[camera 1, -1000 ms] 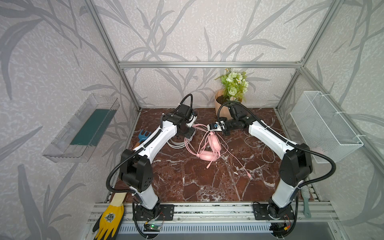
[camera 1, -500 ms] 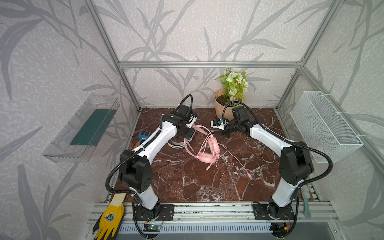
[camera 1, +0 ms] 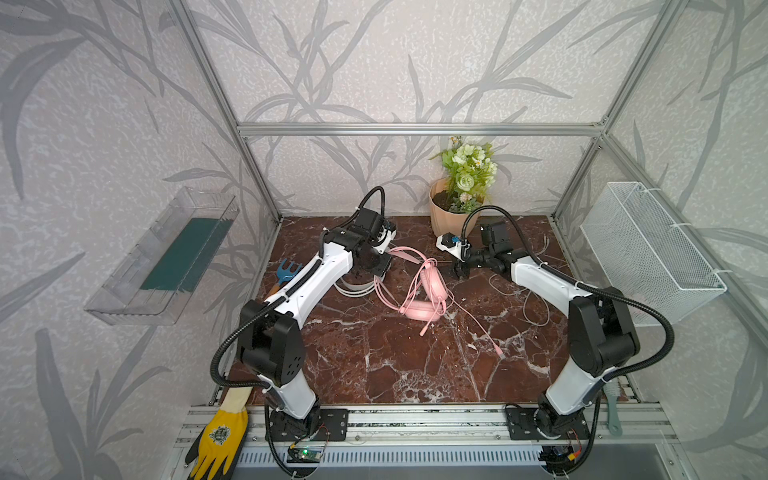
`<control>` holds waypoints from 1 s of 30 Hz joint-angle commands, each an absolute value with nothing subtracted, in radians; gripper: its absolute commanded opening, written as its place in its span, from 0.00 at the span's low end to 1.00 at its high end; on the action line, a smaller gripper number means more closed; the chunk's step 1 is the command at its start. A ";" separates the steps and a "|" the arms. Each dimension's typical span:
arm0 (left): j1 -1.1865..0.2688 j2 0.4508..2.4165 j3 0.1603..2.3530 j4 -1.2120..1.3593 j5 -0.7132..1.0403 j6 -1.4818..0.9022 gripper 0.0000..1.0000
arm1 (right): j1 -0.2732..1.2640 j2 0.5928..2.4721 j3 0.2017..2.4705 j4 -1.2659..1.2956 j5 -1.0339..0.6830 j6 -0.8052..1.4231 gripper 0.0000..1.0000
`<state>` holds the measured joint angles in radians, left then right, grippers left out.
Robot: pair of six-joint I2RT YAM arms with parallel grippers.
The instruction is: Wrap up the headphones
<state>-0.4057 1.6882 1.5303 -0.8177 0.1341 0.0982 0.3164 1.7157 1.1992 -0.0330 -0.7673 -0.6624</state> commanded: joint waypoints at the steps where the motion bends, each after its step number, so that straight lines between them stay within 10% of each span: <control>1: -0.398 1.632 1.528 -0.784 0.205 0.073 0.00 | 0.310 1.663 1.163 0.073 -0.767 -0.544 0.72; 30: -0.337 1.632 1.541 -0.716 0.359 -0.037 0.00 | 0.222 1.514 0.843 0.221 -0.775 -0.112 0.86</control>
